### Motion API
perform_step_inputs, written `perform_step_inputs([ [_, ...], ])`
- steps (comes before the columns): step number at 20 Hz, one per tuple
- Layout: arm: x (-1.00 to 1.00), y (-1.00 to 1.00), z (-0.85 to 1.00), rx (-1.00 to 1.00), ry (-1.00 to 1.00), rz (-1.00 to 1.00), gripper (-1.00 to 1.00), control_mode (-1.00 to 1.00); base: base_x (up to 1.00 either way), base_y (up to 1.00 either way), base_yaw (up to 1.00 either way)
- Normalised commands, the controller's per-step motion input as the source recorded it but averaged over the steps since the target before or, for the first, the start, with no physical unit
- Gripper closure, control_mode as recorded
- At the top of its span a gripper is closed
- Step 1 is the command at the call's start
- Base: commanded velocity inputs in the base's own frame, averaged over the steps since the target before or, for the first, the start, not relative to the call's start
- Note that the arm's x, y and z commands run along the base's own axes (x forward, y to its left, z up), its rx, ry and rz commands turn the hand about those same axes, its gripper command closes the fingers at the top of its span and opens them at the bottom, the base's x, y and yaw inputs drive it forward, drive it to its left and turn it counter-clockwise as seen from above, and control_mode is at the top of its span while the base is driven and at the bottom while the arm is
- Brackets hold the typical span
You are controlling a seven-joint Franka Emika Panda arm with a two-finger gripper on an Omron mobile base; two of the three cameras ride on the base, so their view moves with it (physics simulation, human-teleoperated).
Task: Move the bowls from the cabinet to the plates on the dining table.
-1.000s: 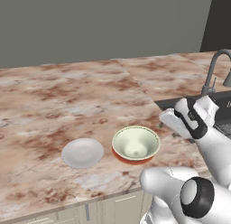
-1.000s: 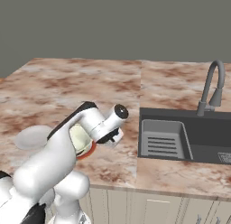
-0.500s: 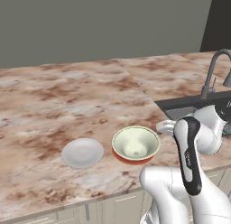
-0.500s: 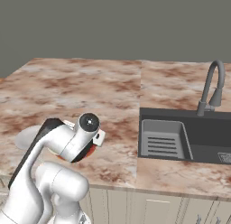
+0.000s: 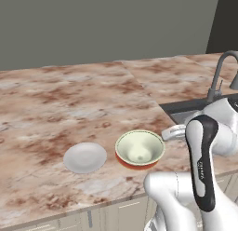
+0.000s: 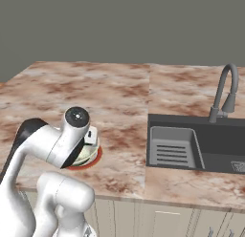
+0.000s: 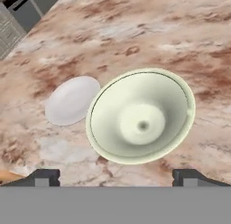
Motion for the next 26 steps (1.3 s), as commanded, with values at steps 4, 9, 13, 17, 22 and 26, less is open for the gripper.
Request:
perform_step_inputs([
  [4, -0.94, 0.18, 0.49, -0.2, -0.22, 0.1, -1.0, -1.0, 0.0, 0.0, 0.0],
  [9, -0.85, 0.23, 0.48, -0.19, -0.17, 0.0, -1.0, -1.0, 0.0, 0.0, 0.0],
  [13, -0.78, 0.17, 0.08, -0.12, -0.06, 0.0, -1.0, -1.0, 0.0, 0.0, 0.0],
  [17, -0.04, 0.01, 0.0, -0.01, 0.0, 0.0, -1.0, -1.0, 0.0, 0.0, 0.0],
  [22, 0.0, 0.0, 0.0, 0.0, 0.0, 0.0, -1.0, -1.0, 0.0, 0.0, 0.0],
  [26, 0.0, 0.0, 0.0, 0.0, 0.0, 0.0, -1.0, -1.0, 0.0, 0.0, 0.0],
])
